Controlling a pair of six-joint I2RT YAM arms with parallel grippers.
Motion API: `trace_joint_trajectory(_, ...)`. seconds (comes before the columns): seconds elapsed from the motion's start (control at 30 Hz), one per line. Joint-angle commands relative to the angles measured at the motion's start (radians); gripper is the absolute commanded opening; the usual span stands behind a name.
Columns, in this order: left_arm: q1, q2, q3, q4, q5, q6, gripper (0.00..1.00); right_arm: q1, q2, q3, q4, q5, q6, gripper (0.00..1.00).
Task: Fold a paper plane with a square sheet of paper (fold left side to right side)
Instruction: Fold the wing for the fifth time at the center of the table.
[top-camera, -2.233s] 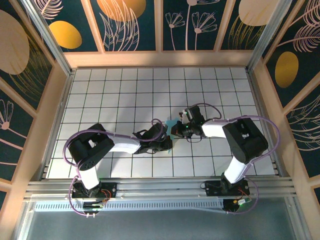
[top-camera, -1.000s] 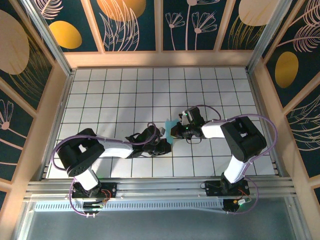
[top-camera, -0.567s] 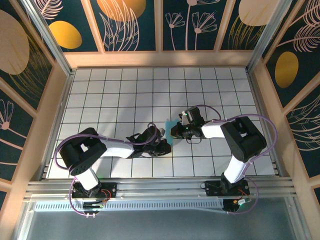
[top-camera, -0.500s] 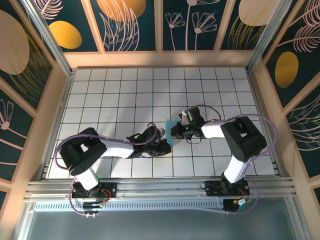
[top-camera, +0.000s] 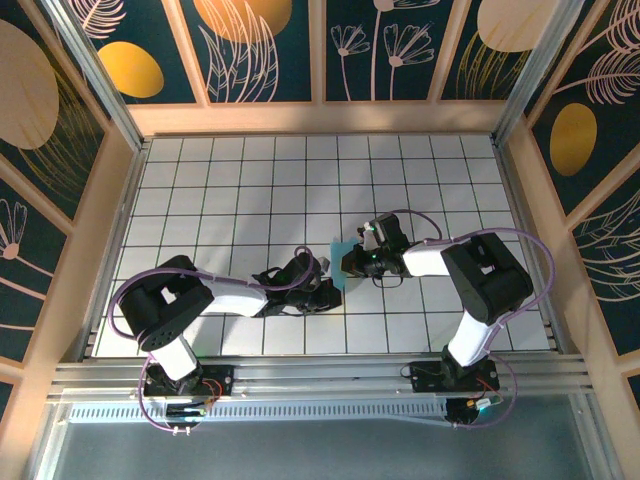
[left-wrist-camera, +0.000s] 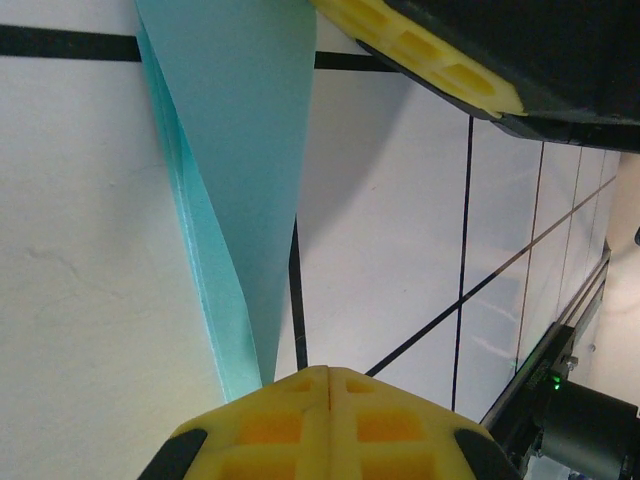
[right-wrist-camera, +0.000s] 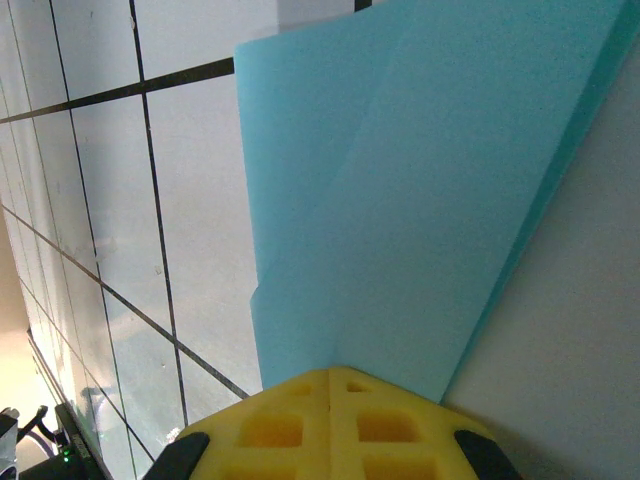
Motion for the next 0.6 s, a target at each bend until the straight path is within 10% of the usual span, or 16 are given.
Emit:
trace_joint_trajectory(0.0,-0.001,0.008,-0.011,0.023,0.002,-0.021,0.04,0.011,0.062,-0.033,-0.12,0.086,-0.034,0.0)
trace_joint_trajectory(0.57,-0.001,0.04,-0.014,0.027,0.002,-0.021,0.04,0.014,0.062,-0.033,-0.124,0.092,-0.035,0.0)
